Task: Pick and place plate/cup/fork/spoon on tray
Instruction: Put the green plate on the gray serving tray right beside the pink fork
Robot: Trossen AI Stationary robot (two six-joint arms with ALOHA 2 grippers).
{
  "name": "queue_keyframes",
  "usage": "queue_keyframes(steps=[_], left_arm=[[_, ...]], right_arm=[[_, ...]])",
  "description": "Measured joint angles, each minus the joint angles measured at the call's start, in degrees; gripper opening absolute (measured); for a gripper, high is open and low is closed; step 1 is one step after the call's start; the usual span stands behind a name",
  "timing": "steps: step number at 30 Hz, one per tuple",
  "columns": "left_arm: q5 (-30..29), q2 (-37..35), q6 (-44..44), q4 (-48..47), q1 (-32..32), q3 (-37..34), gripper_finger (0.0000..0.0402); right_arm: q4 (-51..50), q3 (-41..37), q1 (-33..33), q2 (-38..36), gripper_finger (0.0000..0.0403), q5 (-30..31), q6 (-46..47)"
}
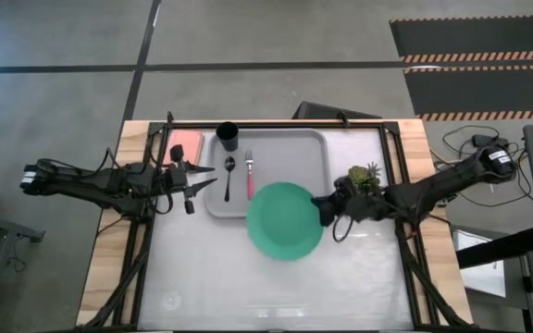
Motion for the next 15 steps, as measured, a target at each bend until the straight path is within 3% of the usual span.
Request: queue_keyframes(steps=[6,15], left_arm=[[0.0,-0.1,0.1,0.0,0.0,0.0,0.0109],[0.0,-0.1,0.3,-0.1,0.0,0.0,0.0109]], right_arm=[[0.0,0.0,-10.9,-1.9,0.0008,-6.2,-4.9],[-0.5,0.0,-32.2,-1.8,0.0008,-22.9,-12.6]])
